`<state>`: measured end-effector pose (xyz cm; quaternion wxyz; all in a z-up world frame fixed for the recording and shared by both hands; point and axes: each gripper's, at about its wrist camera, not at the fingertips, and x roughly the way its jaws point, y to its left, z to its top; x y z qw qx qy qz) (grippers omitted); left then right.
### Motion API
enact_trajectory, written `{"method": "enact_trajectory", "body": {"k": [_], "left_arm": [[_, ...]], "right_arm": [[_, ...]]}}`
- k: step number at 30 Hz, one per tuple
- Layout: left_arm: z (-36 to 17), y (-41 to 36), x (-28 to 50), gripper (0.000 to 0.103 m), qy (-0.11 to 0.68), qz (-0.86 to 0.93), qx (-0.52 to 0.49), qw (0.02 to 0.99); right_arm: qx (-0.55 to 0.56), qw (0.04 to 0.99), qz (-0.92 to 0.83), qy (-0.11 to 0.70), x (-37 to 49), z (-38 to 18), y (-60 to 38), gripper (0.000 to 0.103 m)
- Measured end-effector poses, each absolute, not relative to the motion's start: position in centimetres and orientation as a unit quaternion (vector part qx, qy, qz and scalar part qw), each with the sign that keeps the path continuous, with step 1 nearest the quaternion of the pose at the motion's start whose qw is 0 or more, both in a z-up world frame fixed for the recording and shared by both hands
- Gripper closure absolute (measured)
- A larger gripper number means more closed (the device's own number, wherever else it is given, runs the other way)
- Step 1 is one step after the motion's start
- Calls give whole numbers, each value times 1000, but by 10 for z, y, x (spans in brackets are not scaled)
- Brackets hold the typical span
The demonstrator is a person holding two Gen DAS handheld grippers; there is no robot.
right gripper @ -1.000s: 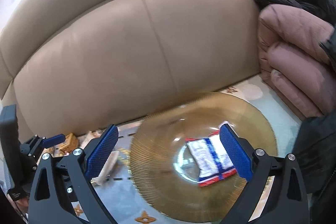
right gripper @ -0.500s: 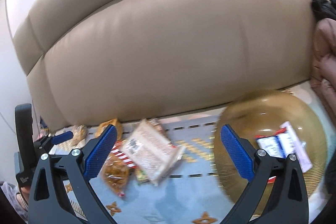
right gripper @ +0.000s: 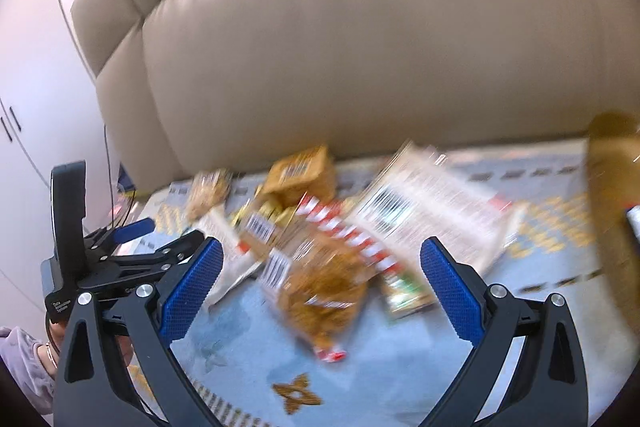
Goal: Organize snacks
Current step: 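Move both grippers back to the snack pile, then grasp the green-edged biscuit pack with left gripper while right grasps clear bread bag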
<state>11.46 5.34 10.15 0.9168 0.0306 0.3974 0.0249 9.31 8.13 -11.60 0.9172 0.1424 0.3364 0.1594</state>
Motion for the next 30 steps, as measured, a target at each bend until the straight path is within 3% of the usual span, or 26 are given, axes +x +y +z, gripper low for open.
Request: {"method": "enact_trajectory", "body": {"k": [9,17,30], "left_arm": [[53,83,106,3,402,35,12,915],[31,93,112,3,375,40,-25,926],[24,102,112,3,371,36,-40,927]], "right_arm": [[134,893,175,392,126,-178,109,5],[50,896,208,388,138,-191,134,5],[48,896,210,388,138,-192,133,5]]}}
